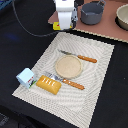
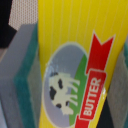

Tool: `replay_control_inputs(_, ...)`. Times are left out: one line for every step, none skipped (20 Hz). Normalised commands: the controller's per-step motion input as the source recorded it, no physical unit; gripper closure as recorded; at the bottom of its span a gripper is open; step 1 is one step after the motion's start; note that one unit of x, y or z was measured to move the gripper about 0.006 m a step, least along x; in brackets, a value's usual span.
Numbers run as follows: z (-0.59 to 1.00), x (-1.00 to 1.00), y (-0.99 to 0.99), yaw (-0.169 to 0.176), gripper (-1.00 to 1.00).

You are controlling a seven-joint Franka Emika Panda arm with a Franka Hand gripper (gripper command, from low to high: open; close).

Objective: Interact with the objects in diverse but meaningful ways.

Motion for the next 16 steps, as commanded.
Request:
replay_control_inputs(-0.26,0.12,0.00,0.000,1.00)
replay_control_inputs(-0.27,0.11,0.00,0.000,1.00)
replay_control_inputs(-0.27,0.10,0.00,0.000,1.00)
replay_control_inputs(-0.28,0.08,0.00,0.000,1.00)
replay_control_inputs(-0.29,0.08,0.00,0.000,1.00)
replay_control_inputs(-0.30,0.08,0.00,0.000,1.00)
replay_control_inputs(-0.30,0.07,0.00,0.000,1.00)
replay_control_inputs(-0.29,0.07,0.00,0.000,1.00)
replay_control_inputs(-0.29,0.08,0.00,0.000,1.00)
replay_control_inputs(-0.29,0.06,0.00,0.000,1.00)
replay_control_inputs(-0.29,0.07,0.00,0.000,1.00)
replay_control_inputs(-0.30,0.04,0.00,0.000,1.00)
replay_control_inputs(-0.30,0.04,0.00,0.000,1.00)
replay_control_inputs(-0.31,0.04,0.00,0.000,1.00)
replay_control_inputs(-0.30,0.04,0.00,0.000,1.00)
replay_control_inputs(-0.31,0.03,0.00,0.000,1.00)
